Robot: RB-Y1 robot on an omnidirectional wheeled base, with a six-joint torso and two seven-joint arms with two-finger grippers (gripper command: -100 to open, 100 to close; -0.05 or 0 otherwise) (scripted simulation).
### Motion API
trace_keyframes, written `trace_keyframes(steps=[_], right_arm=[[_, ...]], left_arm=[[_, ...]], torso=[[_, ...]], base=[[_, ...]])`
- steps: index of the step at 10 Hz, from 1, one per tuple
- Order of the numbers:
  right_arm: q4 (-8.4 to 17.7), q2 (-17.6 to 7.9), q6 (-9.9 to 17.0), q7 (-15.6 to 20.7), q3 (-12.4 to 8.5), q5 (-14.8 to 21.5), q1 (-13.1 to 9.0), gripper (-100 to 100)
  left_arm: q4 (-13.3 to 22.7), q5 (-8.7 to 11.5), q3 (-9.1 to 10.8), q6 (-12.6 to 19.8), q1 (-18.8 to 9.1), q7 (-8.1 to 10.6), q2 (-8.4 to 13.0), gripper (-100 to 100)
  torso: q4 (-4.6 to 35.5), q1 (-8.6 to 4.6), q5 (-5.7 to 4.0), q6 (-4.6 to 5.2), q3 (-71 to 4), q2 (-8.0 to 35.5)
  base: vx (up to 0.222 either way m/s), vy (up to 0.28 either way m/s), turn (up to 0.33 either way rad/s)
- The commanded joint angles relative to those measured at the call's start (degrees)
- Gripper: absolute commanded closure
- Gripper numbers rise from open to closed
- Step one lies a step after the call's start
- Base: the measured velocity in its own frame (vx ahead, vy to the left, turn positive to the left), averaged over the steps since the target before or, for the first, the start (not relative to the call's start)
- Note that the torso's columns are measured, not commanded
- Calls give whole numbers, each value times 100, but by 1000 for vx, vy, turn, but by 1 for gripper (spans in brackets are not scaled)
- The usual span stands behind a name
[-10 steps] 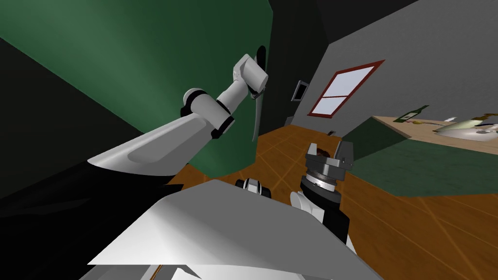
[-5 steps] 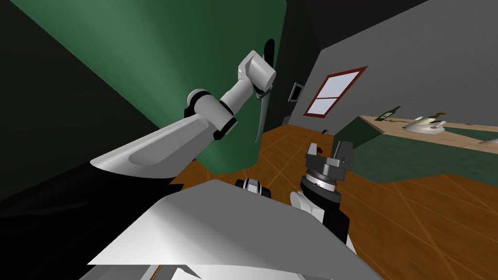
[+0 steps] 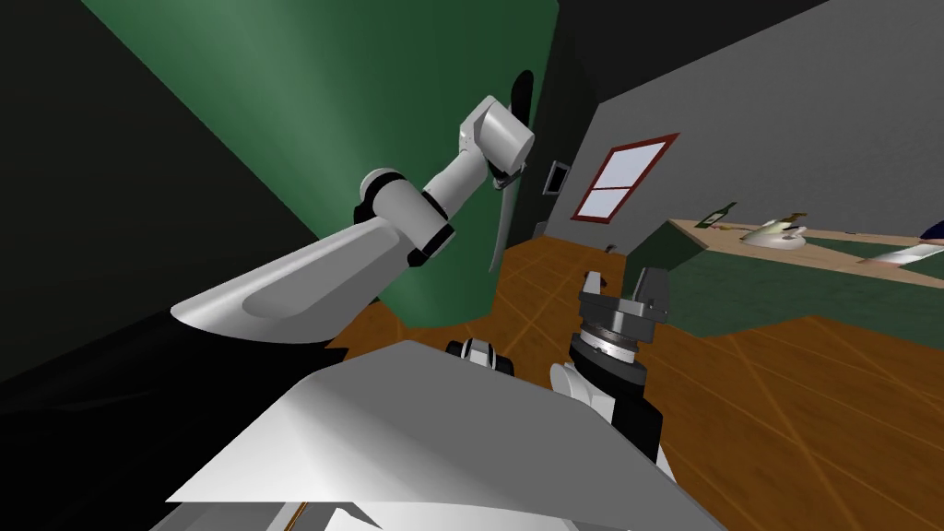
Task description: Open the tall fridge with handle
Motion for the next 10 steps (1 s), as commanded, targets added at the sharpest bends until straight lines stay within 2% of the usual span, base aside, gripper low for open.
trace_keyframes(steps=[1,2,3,5,6,7,10], right_arm=[[0,0,0,0,0,0,-1,0],[0,1,0,0,1,0,-1,0],[0,1,0,0,1,0,1,0],[0,0,0,0,0,0,-1,0],[0,1,0,0,1,0,1,0],[0,0,0,0,0,0,0,0],[0,0,0,0,0,0,-2,0]], left_arm=[[-99,138,23,8,-39,-31,-97,100],[-146,138,23,8,-39,-31,-97,100],[-313,299,38,1,-78,-65,-245,100],[-313,299,38,1,-78,-65,-245,100],[-481,459,52,-7,-118,-99,-392,100],[-481,459,52,-7,-118,-99,-392,100],[-732,700,75,-18,-178,-149,-613,100]], torso=[[-2,-1,1,3,7,11],[2,0,9,-18,-1,-4],[12,0,12,-29,-21,-30],[5,18,12,-12,9,14],[14,5,16,-30,-12,-17],[8,0,5,-2,-1,4],[5,-2,4,4,9,13]], base=[[-196,99,-71],[-90,28,-18],[-197,101,-29],[-176,106,-61],[-182,75,-29],[-183,110,-52],[-264,138,-65]])
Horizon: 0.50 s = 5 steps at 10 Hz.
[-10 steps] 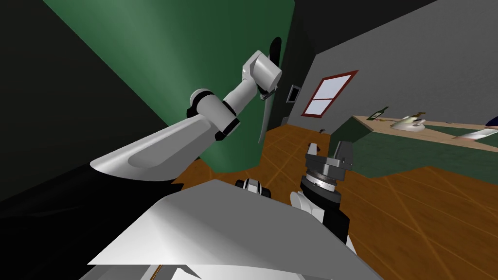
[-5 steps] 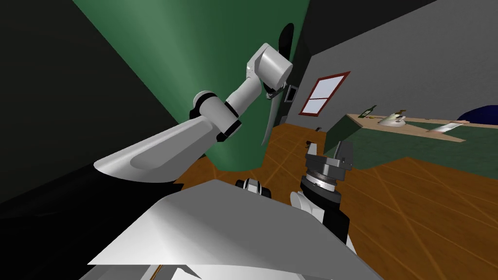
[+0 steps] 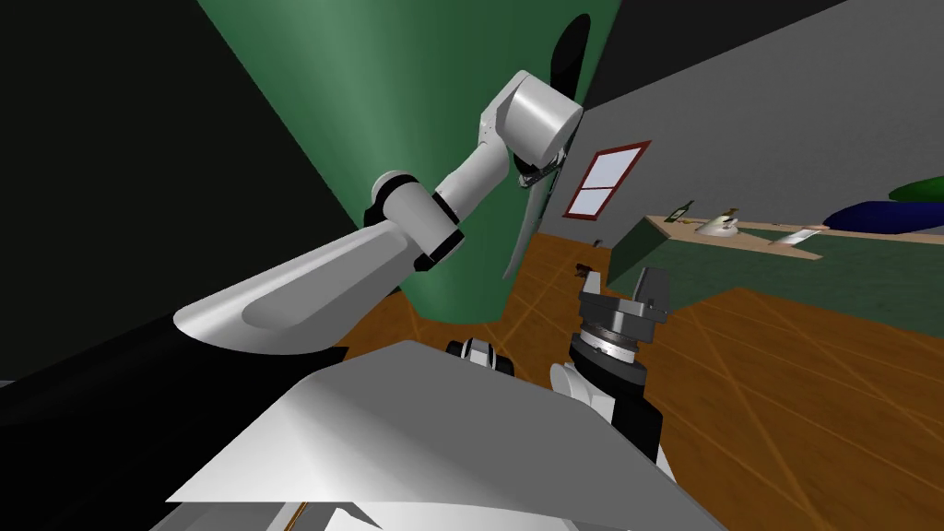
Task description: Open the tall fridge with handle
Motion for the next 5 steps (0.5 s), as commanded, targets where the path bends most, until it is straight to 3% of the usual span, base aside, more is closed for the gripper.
trace_keyframes(steps=[1,3,5], right_arm=[[0,0,0,0,0,0,0,0],[-1,1,-1,0,1,0,3,0],[0,0,0,0,0,0,1,0]], left_arm=[[-156,149,33,7,-61,-12,-117,100],[-267,253,19,61,7,-68,-176,100],[-391,342,29,67,8,-85,-220,100]], torso=[[18,-12,-2,0,-1,4],[11,-28,-3,-17,-40,-52],[-13,3,-9,8,-5,-7]], base=[[-197,90,-33],[-95,49,-19],[-184,174,-67]])
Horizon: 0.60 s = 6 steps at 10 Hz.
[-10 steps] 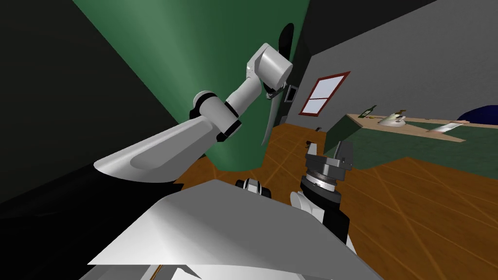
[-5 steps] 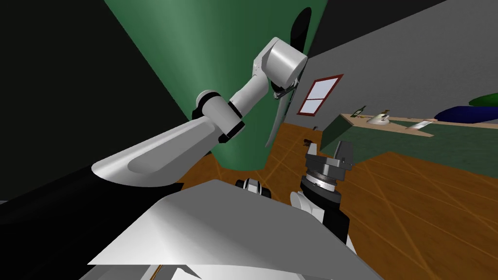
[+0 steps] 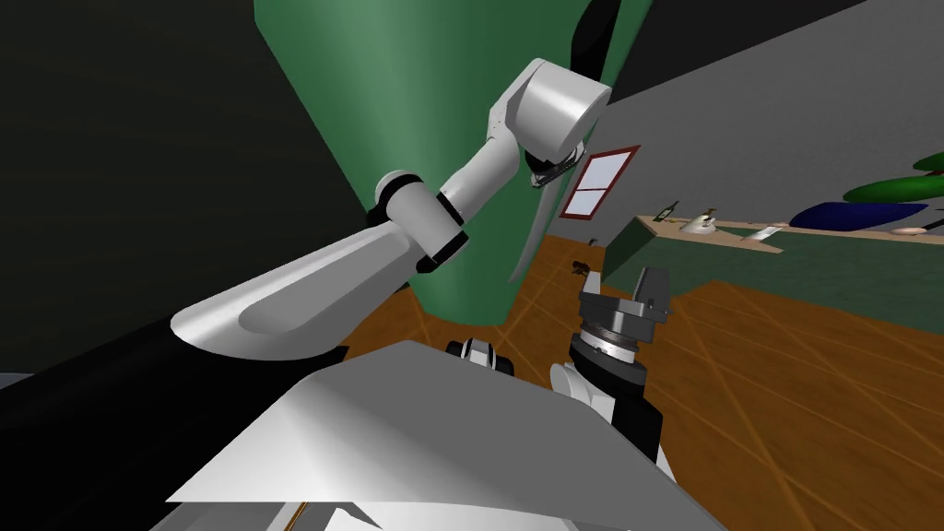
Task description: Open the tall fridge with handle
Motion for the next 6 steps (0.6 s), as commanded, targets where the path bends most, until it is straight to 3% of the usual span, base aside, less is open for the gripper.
trace_keyframes(steps=[1,6], right_arm=[[0,1,0,0,1,0,0,0],[0,1,0,0,1,0,0,0]], left_arm=[[-381,123,-1,82,89,39,-61,100],[-876,478,41,108,91,-28,-236,100]], torso=[[2,1,11,-21,-7,-15],[7,-13,12,-23,-21,-28]], base=[[-117,155,-47],[-192,156,-46]])
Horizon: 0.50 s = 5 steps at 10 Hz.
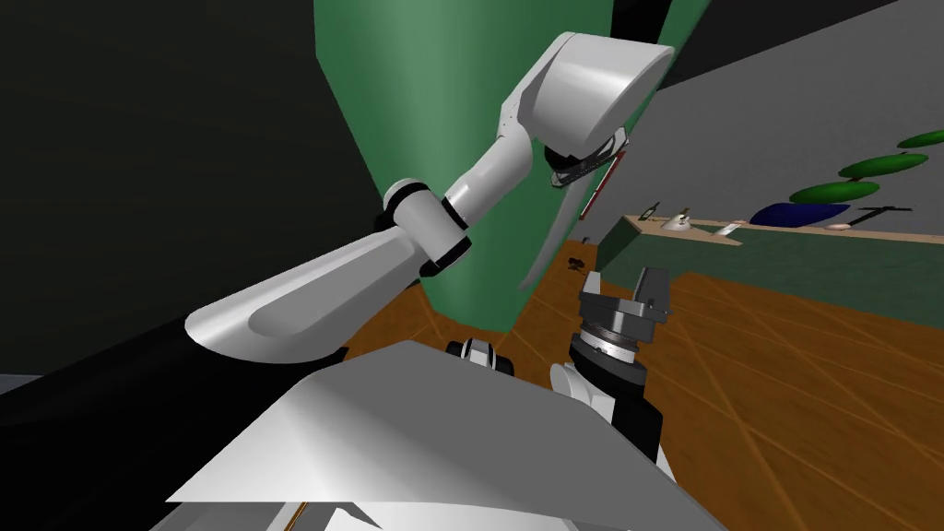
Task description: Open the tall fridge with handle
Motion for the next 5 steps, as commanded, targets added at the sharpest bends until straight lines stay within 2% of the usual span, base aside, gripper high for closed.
trace_keyframes(steps=[1,2,5], right_arm=[[0,0,0,0,0,0,0,0],[0,-1,0,0,-1,0,0,0],[-1,2,-1,0,1,0,4,0]], left_arm=[[-236,200,44,-4,-28,-29,-90,100],[-185,293,70,207,-243,-18,29,-100],[-219,487,127,477,-540,6,148,-100]], torso=[[4,0,-3,5,-1,2],[1,22,1,6,7,10],[-31,-43,-23,2,-51,-72]], base=[[-179,216,-55],[-47,91,-24],[89,-63,36]])
